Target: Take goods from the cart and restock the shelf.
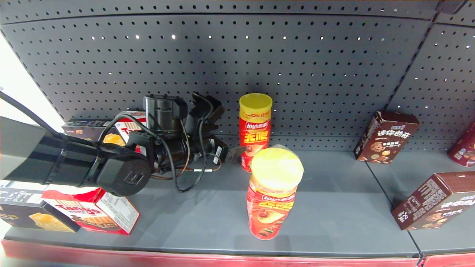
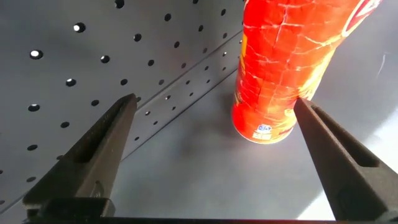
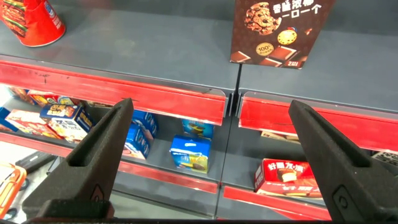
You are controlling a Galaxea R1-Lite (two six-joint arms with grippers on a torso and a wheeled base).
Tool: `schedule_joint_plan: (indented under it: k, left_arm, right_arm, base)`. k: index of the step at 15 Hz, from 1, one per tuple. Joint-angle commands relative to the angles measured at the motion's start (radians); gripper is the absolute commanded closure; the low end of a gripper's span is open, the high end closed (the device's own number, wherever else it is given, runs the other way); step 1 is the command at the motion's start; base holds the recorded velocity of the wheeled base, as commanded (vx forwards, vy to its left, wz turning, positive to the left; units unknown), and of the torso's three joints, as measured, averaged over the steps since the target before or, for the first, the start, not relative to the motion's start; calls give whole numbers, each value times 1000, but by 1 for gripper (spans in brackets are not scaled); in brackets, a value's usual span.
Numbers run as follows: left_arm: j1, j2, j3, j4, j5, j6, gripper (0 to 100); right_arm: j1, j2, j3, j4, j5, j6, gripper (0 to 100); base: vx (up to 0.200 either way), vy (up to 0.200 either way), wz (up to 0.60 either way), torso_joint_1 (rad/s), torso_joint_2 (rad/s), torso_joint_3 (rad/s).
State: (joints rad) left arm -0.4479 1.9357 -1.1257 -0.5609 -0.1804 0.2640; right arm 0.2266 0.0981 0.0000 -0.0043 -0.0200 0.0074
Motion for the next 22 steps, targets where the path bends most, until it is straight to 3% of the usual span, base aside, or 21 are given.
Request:
schedule_joint_plan:
  k: [1, 14, 20, 22]
  left_arm:
    - [0, 6, 0, -1, 6, -2, 0]
    - [0, -46, 11, -4, 22, -11, 0]
    - [-8, -34, 72, -53, 210, -6, 0]
    - [-11, 0, 70, -88, 237, -3, 0]
  right_arm:
    - [0, 2, 0, 0, 0, 0, 0]
    - [0, 2, 0, 0, 0, 0, 0]
    - [0, 2, 0, 0, 0, 0, 0]
    - [0, 2, 0, 0, 0, 0, 0]
  base:
    - [0, 0, 0, 0, 0, 0]
    - [0, 0, 0, 0, 0, 0]
    - [0, 0, 0, 0, 0, 0]
    - [0, 0, 0, 0, 0, 0]
